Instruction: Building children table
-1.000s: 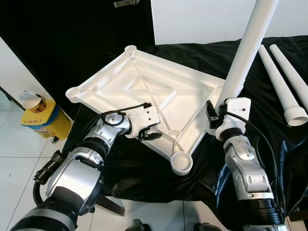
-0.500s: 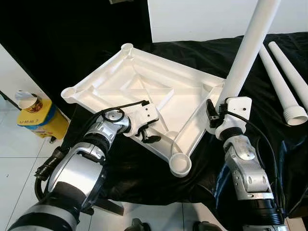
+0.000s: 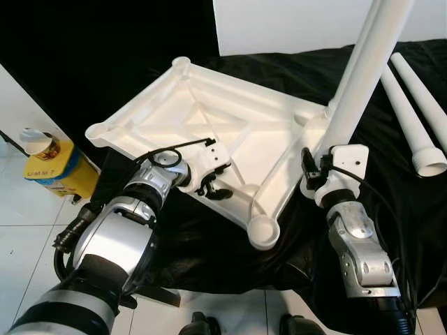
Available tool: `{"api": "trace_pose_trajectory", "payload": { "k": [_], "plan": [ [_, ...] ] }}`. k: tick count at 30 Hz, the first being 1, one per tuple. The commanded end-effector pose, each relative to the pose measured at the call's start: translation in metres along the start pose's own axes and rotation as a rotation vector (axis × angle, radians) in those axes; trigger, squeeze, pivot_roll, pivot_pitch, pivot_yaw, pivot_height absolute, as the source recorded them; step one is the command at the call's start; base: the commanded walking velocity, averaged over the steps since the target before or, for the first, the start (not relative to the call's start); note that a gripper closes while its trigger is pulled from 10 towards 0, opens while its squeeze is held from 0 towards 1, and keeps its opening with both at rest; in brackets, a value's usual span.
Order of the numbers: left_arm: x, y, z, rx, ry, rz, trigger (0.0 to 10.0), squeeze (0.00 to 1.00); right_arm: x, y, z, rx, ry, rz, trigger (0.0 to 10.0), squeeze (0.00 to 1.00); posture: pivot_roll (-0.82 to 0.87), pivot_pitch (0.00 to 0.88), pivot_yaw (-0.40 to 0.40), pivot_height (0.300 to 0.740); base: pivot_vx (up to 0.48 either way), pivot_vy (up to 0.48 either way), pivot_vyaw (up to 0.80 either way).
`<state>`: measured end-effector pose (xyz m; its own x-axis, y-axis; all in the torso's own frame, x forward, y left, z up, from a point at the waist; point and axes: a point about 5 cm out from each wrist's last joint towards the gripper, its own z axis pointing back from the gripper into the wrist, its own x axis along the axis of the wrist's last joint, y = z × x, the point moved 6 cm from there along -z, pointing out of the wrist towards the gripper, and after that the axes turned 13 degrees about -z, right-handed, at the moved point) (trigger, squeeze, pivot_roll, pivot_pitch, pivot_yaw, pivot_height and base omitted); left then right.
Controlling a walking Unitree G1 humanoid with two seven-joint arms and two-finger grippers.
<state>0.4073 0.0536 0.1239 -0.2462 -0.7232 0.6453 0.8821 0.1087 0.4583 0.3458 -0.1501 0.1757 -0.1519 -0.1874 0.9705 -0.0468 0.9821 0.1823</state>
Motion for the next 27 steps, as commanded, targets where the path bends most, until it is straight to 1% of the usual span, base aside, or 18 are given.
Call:
{"api": "trace_pose_trajectory", "payload": {
  "k": [1, 6, 11, 14, 15, 17, 18, 21, 22, 23, 24, 25, 27],
  "plan": [
    [-0.019, -0.006, 0.000, 0.021, 0.021, 0.114, 0.0, 0.00, -0.001, 0.006, 0.001, 0.018, 0.006, 0.001, 10.0, 0.00, -0.08, 0.175, 0.103, 0.740, 0.000, 0.000, 0.00],
    [-0.019, 0.000, 0.006, 0.048, 0.003, 0.139, 0.0, 0.00, -0.002, 0.007, 0.001, 0.024, 0.014, 0.001, 10.0, 0.00, -0.08, 0.177, 0.095, 0.740, 0.000, 0.000, 0.00],
    [-0.019, -0.001, 0.006, 0.046, -0.007, 0.144, 0.0, 0.00, -0.002, 0.008, 0.000, 0.026, 0.014, 0.001, 10.0, 0.00, -0.08, 0.174, 0.095, 0.740, 0.000, 0.000, 0.00],
    [-0.015, -0.006, 0.003, 0.030, -0.057, 0.163, 0.0, 0.00, 0.001, 0.009, -0.002, 0.026, 0.000, 0.003, 10.0, 0.00, -0.07, 0.165, 0.099, 0.740, 0.000, 0.000, 0.00],
    [-0.015, -0.006, 0.003, 0.030, -0.057, 0.163, 0.0, 0.00, 0.001, 0.009, -0.002, 0.026, 0.000, 0.003, 10.0, 0.00, -0.07, 0.165, 0.099, 0.740, 0.000, 0.000, 0.00],
    [-0.009, -0.013, -0.003, 0.011, -0.099, 0.173, 0.0, 0.00, 0.005, 0.008, -0.003, 0.019, -0.018, 0.000, 10.0, 0.00, -0.07, 0.162, 0.101, 0.740, 0.000, 0.000, 0.00],
    [-0.009, -0.013, -0.003, 0.011, -0.099, 0.173, 0.0, 0.00, 0.005, 0.008, -0.003, 0.019, -0.018, 0.000, 10.0, 0.00, -0.07, 0.162, 0.101, 0.740, 0.000, 0.000, 0.00],
    [0.000, -0.030, -0.014, -0.045, -0.163, 0.182, 0.0, 0.00, 0.010, 0.006, -0.006, -0.002, -0.041, 0.006, 10.0, 0.00, -0.07, 0.150, 0.106, 0.740, 0.000, 0.000, 0.00],
    [0.000, -0.030, -0.014, -0.045, -0.163, 0.182, 0.0, 0.00, 0.010, 0.006, -0.006, -0.002, -0.041, 0.006, 10.0, 0.00, -0.07, 0.150, 0.106, 0.740, 0.000, 0.000, 0.00],
    [0.002, -0.033, -0.016, -0.055, -0.173, 0.183, 0.0, 0.00, 0.010, 0.005, -0.006, -0.006, -0.044, 0.007, 10.0, 0.00, -0.07, 0.150, 0.106, 0.740, 0.000, 0.000, 0.00],
    [0.005, -0.040, -0.020, -0.074, -0.193, 0.183, 0.0, 0.00, 0.012, 0.003, -0.007, -0.017, -0.050, 0.006, 10.0, 0.00, -0.07, 0.145, 0.108, 0.740, 0.000, 0.000, 0.00],
    [0.005, -0.040, -0.020, -0.074, -0.193, 0.183, 0.0, 0.00, 0.012, 0.003, -0.007, -0.017, -0.050, 0.006, 10.0, 0.00, -0.07, 0.145, 0.108, 0.740, 0.000, 0.000, 0.00],
    [0.014, -0.054, -0.027, -0.106, -0.244, 0.193, 0.0, 0.00, 0.016, -0.001, -0.008, -0.038, -0.070, 0.008, 10.0, 0.00, -0.07, 0.142, 0.110, 0.740, 0.000, 0.000, 0.00]
  ]
}}
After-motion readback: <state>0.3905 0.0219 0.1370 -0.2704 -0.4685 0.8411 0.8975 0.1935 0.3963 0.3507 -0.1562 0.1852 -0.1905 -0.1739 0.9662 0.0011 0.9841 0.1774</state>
